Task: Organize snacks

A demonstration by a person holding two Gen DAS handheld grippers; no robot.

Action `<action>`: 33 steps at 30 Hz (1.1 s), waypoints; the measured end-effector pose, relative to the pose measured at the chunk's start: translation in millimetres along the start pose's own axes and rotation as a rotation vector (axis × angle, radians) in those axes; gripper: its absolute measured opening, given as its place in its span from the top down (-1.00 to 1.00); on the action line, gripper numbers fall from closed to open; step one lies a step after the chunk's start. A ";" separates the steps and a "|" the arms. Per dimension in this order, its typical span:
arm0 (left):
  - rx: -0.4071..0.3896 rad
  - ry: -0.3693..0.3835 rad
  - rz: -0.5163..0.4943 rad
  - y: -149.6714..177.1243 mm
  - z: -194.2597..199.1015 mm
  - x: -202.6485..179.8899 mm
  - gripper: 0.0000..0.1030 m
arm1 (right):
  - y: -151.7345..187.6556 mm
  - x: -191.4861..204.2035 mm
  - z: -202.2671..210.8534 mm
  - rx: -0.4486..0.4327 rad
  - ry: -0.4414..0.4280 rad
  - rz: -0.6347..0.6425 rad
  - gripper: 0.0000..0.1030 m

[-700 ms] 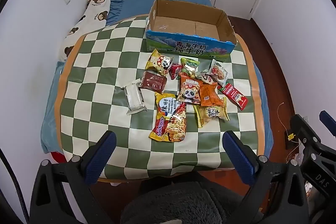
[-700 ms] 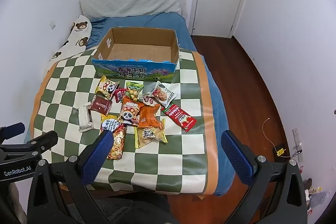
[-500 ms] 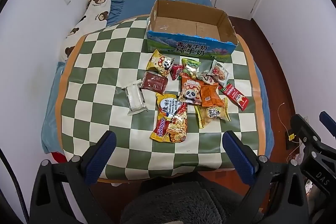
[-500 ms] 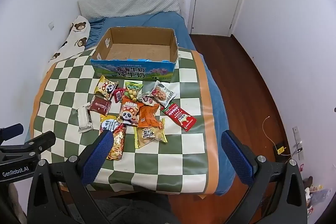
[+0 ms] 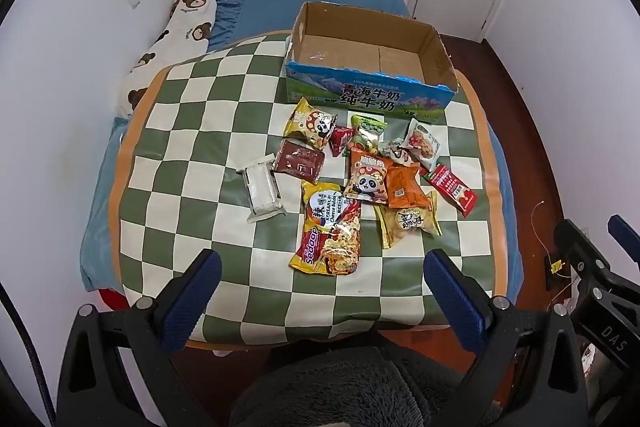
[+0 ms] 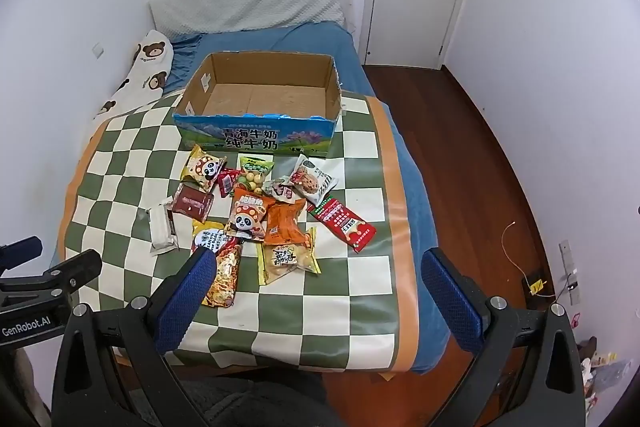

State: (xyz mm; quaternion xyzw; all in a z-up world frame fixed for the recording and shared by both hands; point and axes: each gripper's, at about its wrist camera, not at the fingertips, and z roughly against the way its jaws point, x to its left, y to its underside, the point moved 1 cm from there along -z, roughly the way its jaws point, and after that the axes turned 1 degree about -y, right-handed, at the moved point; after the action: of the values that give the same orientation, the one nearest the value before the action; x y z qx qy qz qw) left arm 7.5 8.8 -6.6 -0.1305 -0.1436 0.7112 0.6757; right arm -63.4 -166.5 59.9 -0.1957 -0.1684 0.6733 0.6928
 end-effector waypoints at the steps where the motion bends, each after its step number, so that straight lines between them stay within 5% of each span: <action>1: -0.001 -0.002 -0.001 -0.5 -0.1 0.3 -1.00 | -0.3 0.1 -0.2 0.001 -0.001 0.000 -1.00; 33: -0.002 -0.003 -0.003 -2.1 -5.2 -7.0 -1.00 | -4.5 -7.5 -2.1 -0.006 -0.015 -0.017 -1.00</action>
State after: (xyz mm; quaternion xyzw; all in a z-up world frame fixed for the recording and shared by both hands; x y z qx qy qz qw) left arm 11.7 2.1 -10.7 -0.1300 -0.1456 0.7103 0.6763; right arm -58.7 -174.2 60.6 -0.1914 -0.1773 0.6683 0.6967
